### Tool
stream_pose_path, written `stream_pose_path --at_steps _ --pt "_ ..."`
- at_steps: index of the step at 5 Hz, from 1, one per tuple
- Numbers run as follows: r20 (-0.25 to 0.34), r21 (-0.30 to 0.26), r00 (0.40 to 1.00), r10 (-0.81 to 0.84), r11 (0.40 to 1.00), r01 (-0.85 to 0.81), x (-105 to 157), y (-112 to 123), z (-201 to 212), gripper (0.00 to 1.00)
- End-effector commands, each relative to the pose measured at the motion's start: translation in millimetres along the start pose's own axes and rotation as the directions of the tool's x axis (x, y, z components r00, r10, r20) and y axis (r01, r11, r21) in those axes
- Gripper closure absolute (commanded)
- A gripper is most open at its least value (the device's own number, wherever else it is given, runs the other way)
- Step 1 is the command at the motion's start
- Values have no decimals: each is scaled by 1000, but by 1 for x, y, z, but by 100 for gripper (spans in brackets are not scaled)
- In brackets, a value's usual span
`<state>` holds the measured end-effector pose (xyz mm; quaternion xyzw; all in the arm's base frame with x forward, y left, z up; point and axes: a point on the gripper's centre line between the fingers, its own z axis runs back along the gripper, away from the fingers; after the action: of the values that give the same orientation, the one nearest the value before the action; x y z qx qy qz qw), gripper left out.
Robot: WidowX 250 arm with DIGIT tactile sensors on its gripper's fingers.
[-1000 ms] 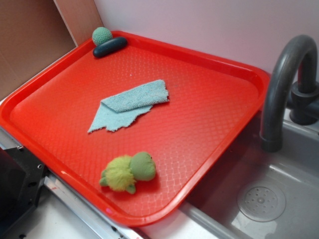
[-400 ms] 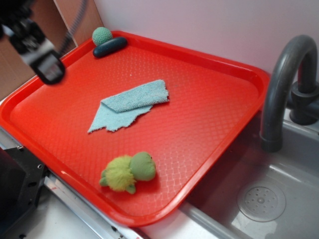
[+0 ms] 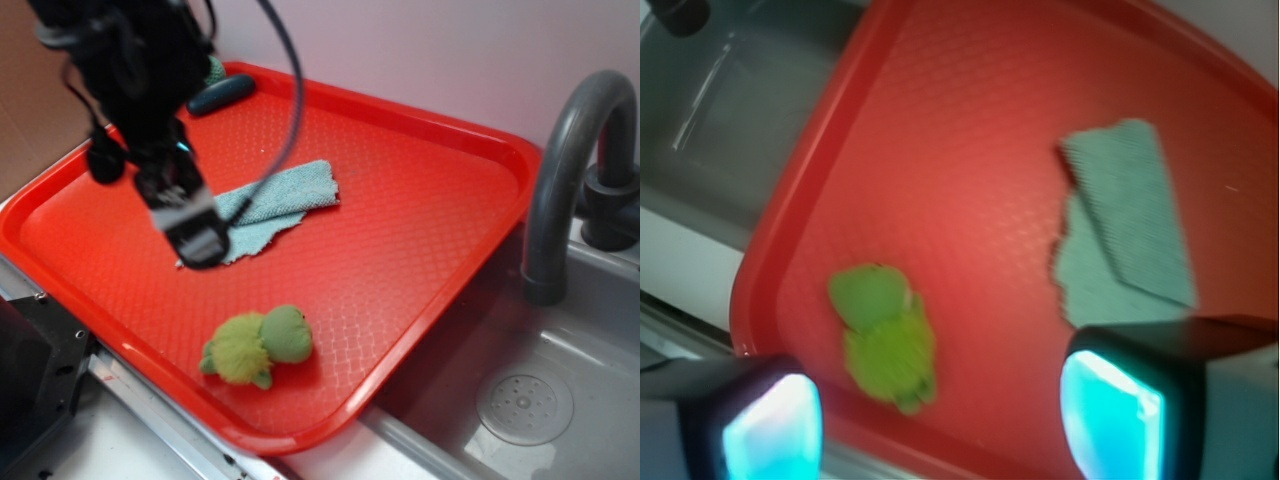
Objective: Grab the green animal.
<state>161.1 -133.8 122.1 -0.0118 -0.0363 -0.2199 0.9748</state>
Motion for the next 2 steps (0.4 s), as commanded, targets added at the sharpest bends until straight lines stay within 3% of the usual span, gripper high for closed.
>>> stream_pose_path --at_steps 1,2 --pt "-49 -20 990 -129 992 129 1 -26 -38 0" --pt "-85 -54 980 -181 983 177 -5 -36 -55 0"
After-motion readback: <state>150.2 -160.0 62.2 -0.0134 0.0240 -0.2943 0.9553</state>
